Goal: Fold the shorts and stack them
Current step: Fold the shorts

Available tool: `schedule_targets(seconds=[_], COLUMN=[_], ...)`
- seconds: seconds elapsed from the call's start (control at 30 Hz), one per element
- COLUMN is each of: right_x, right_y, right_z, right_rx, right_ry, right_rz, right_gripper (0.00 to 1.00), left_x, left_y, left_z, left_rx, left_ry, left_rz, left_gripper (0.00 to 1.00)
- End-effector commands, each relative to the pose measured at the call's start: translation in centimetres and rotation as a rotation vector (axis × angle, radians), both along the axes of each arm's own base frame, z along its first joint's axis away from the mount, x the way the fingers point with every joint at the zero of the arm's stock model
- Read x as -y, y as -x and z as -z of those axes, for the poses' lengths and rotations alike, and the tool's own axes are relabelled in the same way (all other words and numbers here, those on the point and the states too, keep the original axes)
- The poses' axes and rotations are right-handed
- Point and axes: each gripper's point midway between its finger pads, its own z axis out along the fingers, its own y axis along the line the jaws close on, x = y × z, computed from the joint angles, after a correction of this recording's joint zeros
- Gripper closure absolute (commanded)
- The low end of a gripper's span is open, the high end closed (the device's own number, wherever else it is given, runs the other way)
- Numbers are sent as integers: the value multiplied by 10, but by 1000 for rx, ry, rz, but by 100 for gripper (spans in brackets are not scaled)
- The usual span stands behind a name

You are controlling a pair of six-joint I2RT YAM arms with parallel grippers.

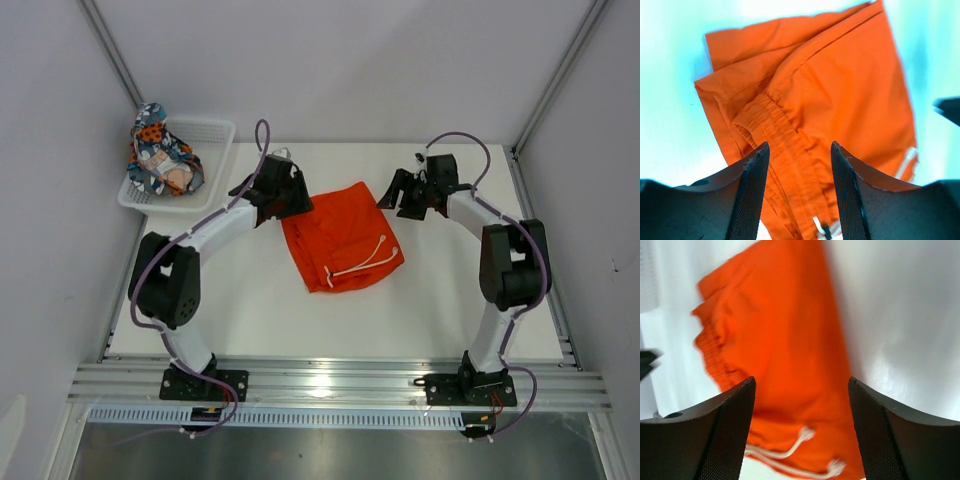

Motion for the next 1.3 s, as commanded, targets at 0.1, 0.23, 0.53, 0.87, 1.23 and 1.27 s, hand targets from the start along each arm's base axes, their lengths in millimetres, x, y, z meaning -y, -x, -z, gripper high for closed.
schedule_targets(seconds=[0.1, 0.23, 0.53, 0.87, 1.23, 1.27], right_x=[4, -3, -10, 57, -68, -75], right_y=[-22, -25, -19, 19, 241, 257], right_z=[36, 54, 65, 49, 40, 40], right_rx=[-43, -64, -101, -69, -190, -194], right_ry=[54, 12, -62, -180, 64, 81], right_rz=[-47, -62, -68, 366, 44, -2], right_gripper=[27, 30, 74, 100, 28, 27], left_x=[-10, -3, -14, -14, -23, -25], left_y=[20, 35, 54, 61, 67, 69], left_z=[-50, -57, -61, -56, -56, -59], left_rx=[90, 115, 140, 138, 121, 126], left_ry=[31, 81, 76, 100, 49, 49], left_rz=[23, 70, 63, 66, 55, 54], left_gripper=[44, 44, 43, 43, 43, 43])
